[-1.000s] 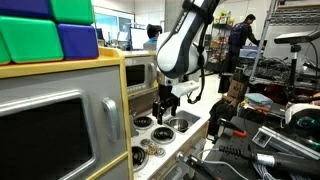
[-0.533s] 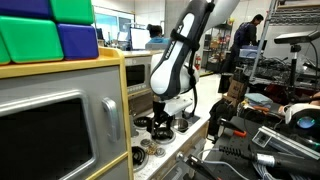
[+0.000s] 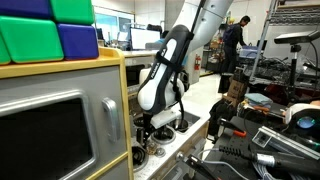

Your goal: Put the doll in the pot in the sink

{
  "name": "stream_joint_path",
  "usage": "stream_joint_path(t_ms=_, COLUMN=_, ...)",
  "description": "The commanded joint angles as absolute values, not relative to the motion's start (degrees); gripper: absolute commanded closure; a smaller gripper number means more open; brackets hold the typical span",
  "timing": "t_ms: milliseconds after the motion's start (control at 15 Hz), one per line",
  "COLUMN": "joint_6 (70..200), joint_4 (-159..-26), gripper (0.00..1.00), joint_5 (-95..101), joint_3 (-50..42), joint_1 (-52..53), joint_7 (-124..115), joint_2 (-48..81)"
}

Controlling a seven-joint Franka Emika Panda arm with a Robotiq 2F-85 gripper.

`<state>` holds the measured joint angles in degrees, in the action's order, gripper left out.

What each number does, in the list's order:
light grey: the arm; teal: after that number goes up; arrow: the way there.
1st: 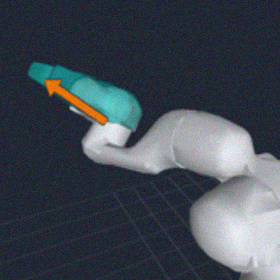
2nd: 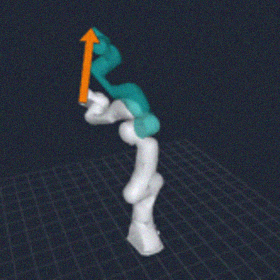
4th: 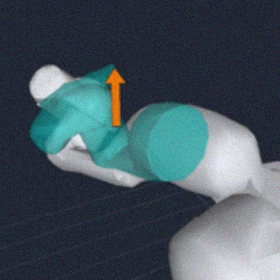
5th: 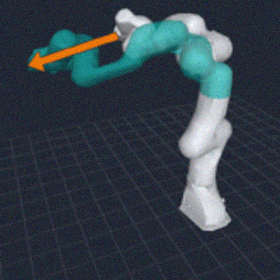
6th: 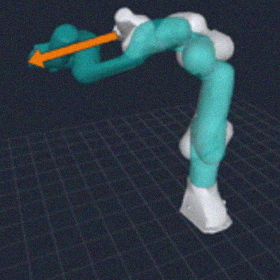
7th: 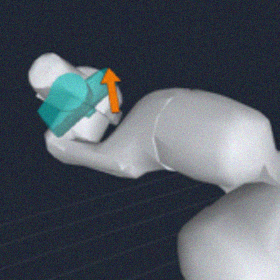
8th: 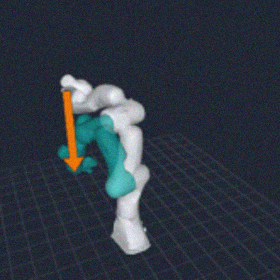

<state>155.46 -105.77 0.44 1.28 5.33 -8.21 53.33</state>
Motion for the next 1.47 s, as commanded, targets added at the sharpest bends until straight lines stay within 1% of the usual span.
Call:
stream_joint_path(t_ms=0, joint_6=150.4, joint_4=-101.7, gripper=0.0, joint_5=-0.7, joint_3=0.7, joint_1=6.3, joint_7=-9.2, joint_2=56.3)
stream_joint_path(t_ms=133, joint_6=148.3, joint_4=-102.5, gripper=0.0, joint_5=-0.7, joint_3=0.8, joint_1=5.9, joint_7=-9.1, joint_2=55.9)
stream_joint_path(t_ms=200, joint_6=147.6, joint_4=-102.9, gripper=0.25, joint_5=-0.6, joint_3=0.9, joint_1=5.6, joint_7=-8.6, joint_2=55.7)
stream_joint_path(t_ms=267, joint_6=148.0, joint_4=-103.3, gripper=0.26, joint_5=-0.4, joint_3=0.6, joint_1=5.6, joint_7=-8.7, joint_2=55.6)
stream_joint_path(t_ms=667, joint_6=151.8, joint_4=-104.6, gripper=0.73, joint_5=-0.3, joint_3=0.1, joint_1=4.5, joint_7=-7.9, joint_2=55.0)
stream_joint_path(t_ms=867, joint_6=153.9, joint_4=-105.1, gripper=0.95, joint_5=-0.1, joint_3=-0.2, joint_1=4.4, joint_7=-7.7, joint_2=54.6)
stream_joint_path(t_ms=933, joint_6=154.6, joint_4=-105.5, gripper=0.99, joint_5=0.1, joint_3=-0.4, joint_1=4.5, joint_7=-7.7, joint_2=54.3)
stream_joint_path(t_ms=1000, joint_6=155.4, joint_4=-106.4, gripper=1.0, joint_5=0.2, joint_3=-0.5, joint_1=4.5, joint_7=-7.5, joint_2=53.6)
stream_joint_path(t_ms=1400, joint_6=158.2, joint_4=-114.4, gripper=0.99, joint_5=-0.8, joint_3=0.2, joint_1=0.7, joint_7=-5.0, joint_2=45.8)
